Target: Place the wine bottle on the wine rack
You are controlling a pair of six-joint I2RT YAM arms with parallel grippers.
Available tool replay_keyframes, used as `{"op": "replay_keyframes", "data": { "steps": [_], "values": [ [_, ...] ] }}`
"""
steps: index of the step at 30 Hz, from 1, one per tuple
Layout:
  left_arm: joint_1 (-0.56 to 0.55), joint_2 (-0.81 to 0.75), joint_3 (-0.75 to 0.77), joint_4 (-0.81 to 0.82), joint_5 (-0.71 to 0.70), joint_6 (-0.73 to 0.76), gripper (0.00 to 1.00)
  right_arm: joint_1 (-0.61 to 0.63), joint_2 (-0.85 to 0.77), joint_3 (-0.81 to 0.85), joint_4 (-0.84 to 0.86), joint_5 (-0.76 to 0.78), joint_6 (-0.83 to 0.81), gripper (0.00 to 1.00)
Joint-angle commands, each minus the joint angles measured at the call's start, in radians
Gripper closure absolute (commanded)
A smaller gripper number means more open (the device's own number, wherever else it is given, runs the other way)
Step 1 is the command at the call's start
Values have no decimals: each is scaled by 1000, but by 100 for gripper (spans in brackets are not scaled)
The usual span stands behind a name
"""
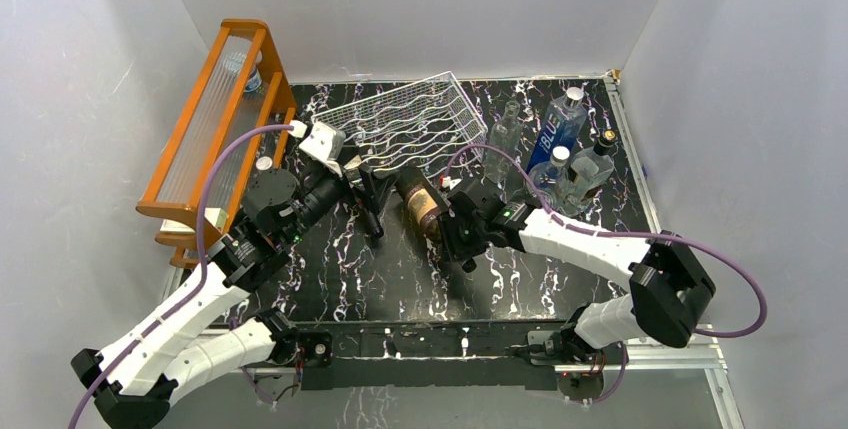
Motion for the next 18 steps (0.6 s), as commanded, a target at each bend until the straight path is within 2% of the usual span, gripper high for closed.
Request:
{"op": "replay_keyframes", "data": {
  "steps": [1, 10, 18],
  "values": [
    [0, -12, 37, 24, 21, 18, 2, 2, -22, 17, 163, -18, 12, 100],
    [0, -12, 34, 67, 20, 28, 2, 4, 47, 62, 253, 6, 14, 100],
    [-1, 2, 68, 40, 37, 30, 2, 9, 123, 106, 370, 7, 53, 100]
  ]
}}
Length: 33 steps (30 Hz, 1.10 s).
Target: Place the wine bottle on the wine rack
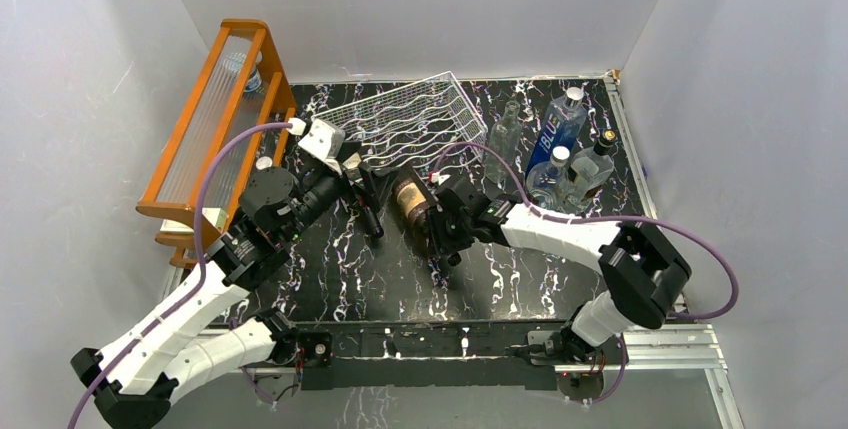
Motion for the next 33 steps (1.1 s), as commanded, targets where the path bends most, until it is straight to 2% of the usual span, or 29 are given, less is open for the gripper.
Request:
{"op": "replay_keyframes", "data": {
  "steps": [1, 3, 10, 14, 22, 33],
  "values": [
    [-1, -5, 60, 8, 25, 10, 2, 9, 3, 89, 245, 27, 54, 100],
    [0, -3, 68, -2, 32, 13, 2, 9, 15, 82, 338, 19, 87, 100],
    [-1, -5, 78, -9, 51, 8, 2, 9, 161, 187, 419, 65, 99, 100],
    [-1, 16, 132, -48, 67, 6, 2, 9, 235, 248, 470, 87, 88, 100],
    [-1, 37, 182, -101, 72, 13, 2, 9, 368, 362, 471, 105, 73, 100],
    [0, 50, 201, -110, 86, -2, 2, 7, 484, 507, 379, 160, 71, 99]
  ]
}}
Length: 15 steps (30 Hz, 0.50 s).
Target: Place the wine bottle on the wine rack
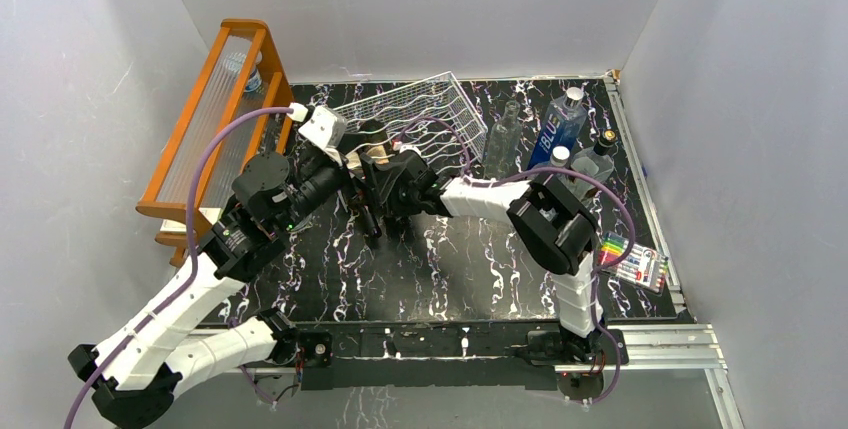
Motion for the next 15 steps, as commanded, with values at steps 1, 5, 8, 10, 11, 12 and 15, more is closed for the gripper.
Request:
{"op": "replay_keyframes", "data": {
  "steps": [1, 5, 8, 10, 11, 12, 15],
  "values": [
    [-1, -7, 50, -5, 17, -10, 2, 1, -3, 123, 113, 31, -37, 97],
    [0, -10, 44, -2, 17, -13, 2, -4, 32, 179, 68, 6, -67, 93],
    [0, -12, 43, -2, 21, -13, 2, -15, 56, 220, 30, -13, -65, 88],
    [1, -14, 46, -5, 21, -13, 2, -16, 63, 227, 28, -14, -68, 82],
    [0, -14, 47, -9, 21, -12, 2, -17, 66, 230, 25, -17, -69, 80],
    [0, -14, 49, -13, 20, -11, 2, -18, 70, 233, 23, -20, -70, 78],
    [0, -15, 49, -19, 19, -12, 2, -21, 78, 239, 14, -30, -70, 73]
  ]
}}
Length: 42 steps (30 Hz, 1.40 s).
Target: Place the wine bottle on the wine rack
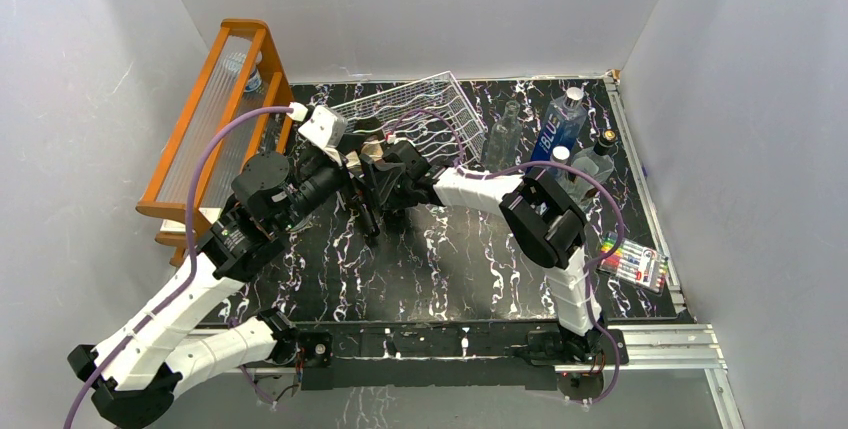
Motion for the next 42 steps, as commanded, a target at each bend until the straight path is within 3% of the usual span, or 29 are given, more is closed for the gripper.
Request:
{"op": "replay_keyframes", "data": {
  "steps": [1, 5, 13, 22, 36, 42],
  "values": [
    [0, -18, 39, -2, 14, -6, 2, -2, -10, 86, 106, -20, -36, 71],
    [0, -17, 36, 0, 15, -12, 2, -5, -14, 80, 99, -15, -37, 63],
    [1, -14, 39, -2, 16, -14, 2, -10, -34, 44, 129, -1, -21, 33],
    [1, -21, 45, -16, -2, 12, 2, -13, -94, -3, 135, 6, -12, 20],
    [-1, -36, 65, -39, -48, 60, 2, -13, -333, -149, 50, 95, -45, 19],
    [0, -45, 90, -27, -12, 51, 2, -13, -558, -193, 11, 234, -98, 21]
  ]
}}
